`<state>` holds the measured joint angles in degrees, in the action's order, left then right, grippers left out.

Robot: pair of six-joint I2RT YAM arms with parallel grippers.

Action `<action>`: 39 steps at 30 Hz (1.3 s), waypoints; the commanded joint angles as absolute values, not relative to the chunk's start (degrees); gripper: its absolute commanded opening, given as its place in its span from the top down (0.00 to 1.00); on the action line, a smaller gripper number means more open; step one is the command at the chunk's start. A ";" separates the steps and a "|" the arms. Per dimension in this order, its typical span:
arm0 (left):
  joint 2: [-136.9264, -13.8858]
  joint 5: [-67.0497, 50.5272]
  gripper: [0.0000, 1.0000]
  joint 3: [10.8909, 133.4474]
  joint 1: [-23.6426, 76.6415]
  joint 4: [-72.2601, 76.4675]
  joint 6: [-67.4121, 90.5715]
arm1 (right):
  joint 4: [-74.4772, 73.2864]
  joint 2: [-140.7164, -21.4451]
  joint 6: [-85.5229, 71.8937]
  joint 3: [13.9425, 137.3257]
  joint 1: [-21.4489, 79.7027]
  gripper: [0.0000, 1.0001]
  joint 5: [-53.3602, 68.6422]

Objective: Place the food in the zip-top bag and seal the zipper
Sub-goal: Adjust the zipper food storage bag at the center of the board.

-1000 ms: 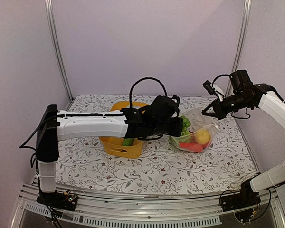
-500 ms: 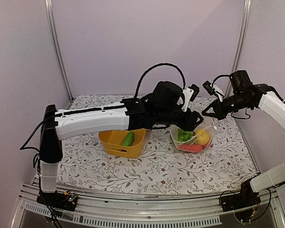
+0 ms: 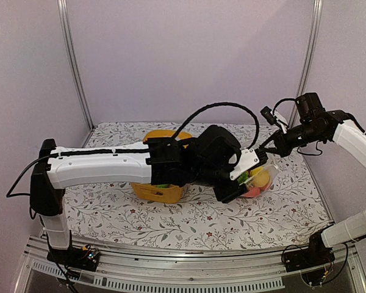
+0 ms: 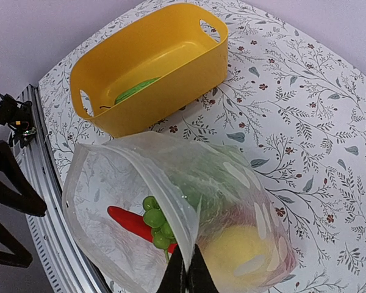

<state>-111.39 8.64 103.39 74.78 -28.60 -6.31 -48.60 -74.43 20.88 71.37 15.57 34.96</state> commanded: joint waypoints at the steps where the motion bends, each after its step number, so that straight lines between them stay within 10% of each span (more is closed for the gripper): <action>1: -112.97 16.32 0.33 101.98 74.30 -33.16 -12.78 | -48.98 -72.84 22.52 69.96 15.38 1.00 37.11; 8: -117.76 16.53 0.42 105.60 73.27 -34.52 -17.65 | -50.75 -73.04 23.50 70.22 15.38 1.00 39.45; 20: -123.53 19.51 1.00 114.94 72.95 -40.59 -20.80 | -51.95 -72.91 24.84 69.50 15.33 1.00 41.54; 39: -118.32 37.47 1.00 111.92 75.56 -22.26 -20.67 | -54.28 -76.15 25.84 76.29 18.30 1.00 43.13</action>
<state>-121.34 32.84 114.17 74.65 -29.89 -20.05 -55.66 -74.91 26.61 74.85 17.89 40.86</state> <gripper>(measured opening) 0.004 0.007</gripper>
